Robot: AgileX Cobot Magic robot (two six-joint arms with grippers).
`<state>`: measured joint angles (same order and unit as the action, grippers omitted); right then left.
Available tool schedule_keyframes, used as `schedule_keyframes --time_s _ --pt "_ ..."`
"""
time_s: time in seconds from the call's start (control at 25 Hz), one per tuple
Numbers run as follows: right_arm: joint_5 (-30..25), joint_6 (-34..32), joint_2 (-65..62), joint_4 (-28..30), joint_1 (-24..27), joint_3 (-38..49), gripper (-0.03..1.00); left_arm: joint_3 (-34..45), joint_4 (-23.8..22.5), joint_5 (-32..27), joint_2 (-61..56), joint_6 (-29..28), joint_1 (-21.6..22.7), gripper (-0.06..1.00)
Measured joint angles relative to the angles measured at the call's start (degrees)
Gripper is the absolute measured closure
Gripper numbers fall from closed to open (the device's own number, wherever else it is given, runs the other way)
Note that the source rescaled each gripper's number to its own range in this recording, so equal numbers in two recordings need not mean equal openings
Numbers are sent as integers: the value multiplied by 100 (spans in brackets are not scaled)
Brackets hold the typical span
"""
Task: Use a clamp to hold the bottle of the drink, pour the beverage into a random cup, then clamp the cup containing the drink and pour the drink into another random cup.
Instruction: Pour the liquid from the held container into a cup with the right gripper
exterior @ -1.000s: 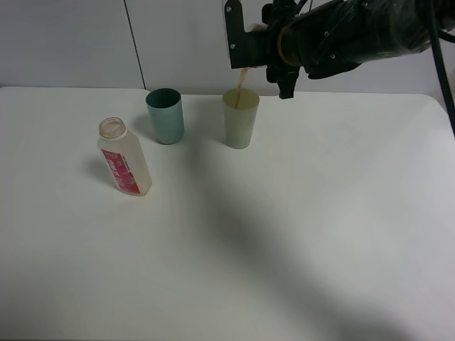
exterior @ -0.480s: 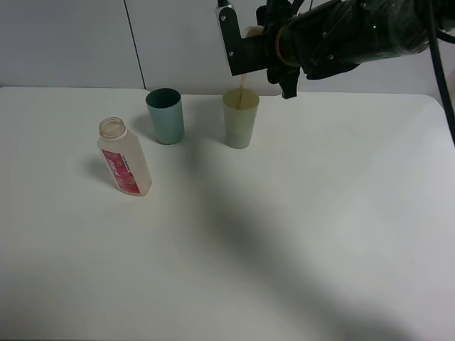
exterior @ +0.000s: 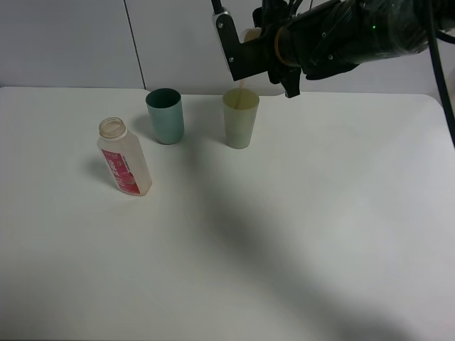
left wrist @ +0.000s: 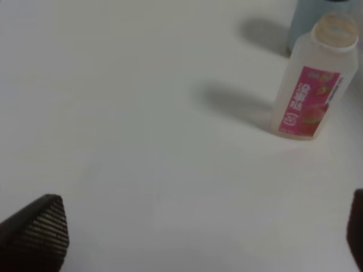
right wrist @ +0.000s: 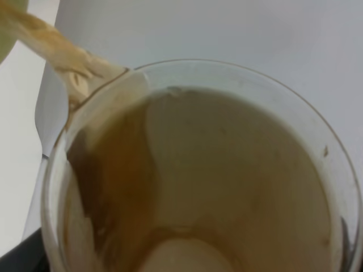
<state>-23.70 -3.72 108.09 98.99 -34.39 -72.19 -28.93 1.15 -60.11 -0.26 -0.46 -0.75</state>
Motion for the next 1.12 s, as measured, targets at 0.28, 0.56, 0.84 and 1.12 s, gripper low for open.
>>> schedule_keyframes --time_s 0.28,0.56,0.84,1.12 --pt "-5 297 0 0 0 0 97 0 0 0 0 6 0 -6" --pt "-11 787 0 0 0 0 97 0 0 0 0 6 0 -6" --pt "-11 1449 0 0 0 0 97 0 0 0 0 0 0 -6" --pt "-11 1760 0 0 0 0 97 0 0 0 0 0 0 -6"
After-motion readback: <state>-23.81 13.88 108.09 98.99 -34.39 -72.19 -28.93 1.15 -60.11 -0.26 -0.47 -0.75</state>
